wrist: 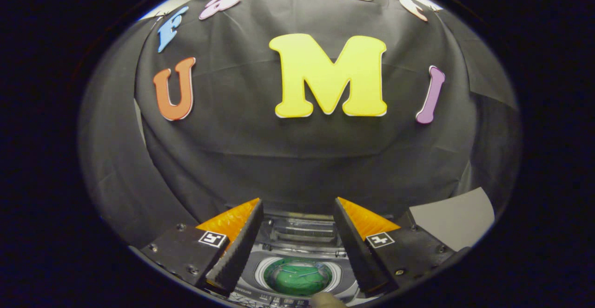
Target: Put the clothes into the washing machine and then close the washing machine lid.
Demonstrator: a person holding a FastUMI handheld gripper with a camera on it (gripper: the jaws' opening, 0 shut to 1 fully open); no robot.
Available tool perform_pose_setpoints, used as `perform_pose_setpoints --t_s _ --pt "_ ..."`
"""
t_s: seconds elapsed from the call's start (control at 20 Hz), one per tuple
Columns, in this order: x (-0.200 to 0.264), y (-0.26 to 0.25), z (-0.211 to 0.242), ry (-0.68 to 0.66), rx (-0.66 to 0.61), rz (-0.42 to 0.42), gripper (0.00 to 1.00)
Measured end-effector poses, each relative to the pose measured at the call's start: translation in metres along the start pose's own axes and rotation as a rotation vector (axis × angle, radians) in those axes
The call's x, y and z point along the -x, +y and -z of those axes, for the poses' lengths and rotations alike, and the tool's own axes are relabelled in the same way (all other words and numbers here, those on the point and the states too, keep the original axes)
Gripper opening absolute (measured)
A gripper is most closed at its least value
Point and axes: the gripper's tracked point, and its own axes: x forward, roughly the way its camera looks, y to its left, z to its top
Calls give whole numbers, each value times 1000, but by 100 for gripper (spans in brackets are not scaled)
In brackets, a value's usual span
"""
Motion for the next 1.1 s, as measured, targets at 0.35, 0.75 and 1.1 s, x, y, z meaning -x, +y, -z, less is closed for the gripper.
perform_pose_setpoints --t_s 0.35,0.75,1.1 --pt "-62 -16 -5 98 -11 49 94" --pt "-129 -26 31 274 -64 63 95" --pt "-148 -19 70 415 -43 68 95"
